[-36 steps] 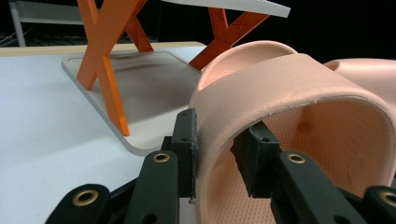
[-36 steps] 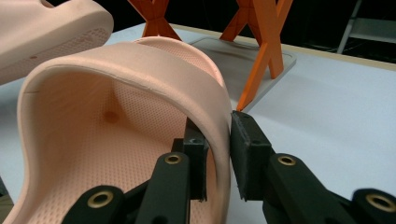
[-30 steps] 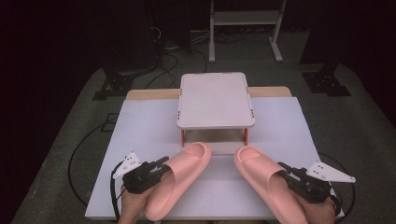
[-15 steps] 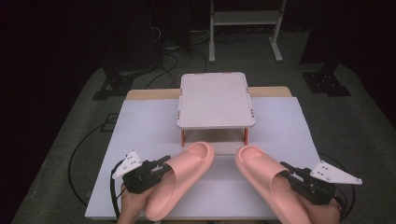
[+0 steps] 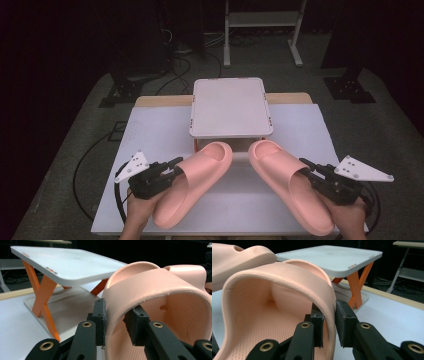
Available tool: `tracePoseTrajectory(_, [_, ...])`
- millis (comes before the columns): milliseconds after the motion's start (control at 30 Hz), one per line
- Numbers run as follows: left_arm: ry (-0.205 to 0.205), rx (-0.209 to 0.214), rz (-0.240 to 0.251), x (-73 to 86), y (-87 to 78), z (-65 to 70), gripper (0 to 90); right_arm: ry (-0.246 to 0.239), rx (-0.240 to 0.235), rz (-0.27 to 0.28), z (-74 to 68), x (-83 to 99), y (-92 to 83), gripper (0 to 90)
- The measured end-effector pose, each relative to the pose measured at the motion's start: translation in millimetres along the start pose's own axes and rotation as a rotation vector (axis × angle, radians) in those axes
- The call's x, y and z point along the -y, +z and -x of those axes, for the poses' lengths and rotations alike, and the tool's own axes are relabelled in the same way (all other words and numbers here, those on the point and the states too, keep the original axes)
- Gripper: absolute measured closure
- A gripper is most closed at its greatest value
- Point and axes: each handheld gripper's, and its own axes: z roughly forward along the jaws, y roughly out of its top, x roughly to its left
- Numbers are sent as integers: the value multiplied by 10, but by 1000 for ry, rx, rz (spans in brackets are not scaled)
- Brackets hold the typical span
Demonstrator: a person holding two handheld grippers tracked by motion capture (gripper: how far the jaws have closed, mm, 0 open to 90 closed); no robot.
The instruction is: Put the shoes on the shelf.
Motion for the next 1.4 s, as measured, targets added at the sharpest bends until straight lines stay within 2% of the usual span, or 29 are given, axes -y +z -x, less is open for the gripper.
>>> tracePoseTrajectory(367, [21, 15, 10, -266, 79, -76, 707, 2, -2, 26, 10, -160, 70, 764])
tracePoseTrajectory(500, [3, 22, 21, -295, 112, -127, 708, 15, -4, 42, 22, -209, 87, 764])
tracePoseTrajectory(733, [3, 30, 26, -365, 174, -166, 707, 39, 7, 55, 74, -228, 116, 764])
tracePoseTrajectory(1033, [1, 42, 41, -507, 245, -224, 708, 35, 12, 70, 107, -355, 130, 765])
tracePoseTrajectory(1400, [-3, 26, 41, -638, 323, -324, 708, 35, 28, 85, 196, -485, 204, 765])
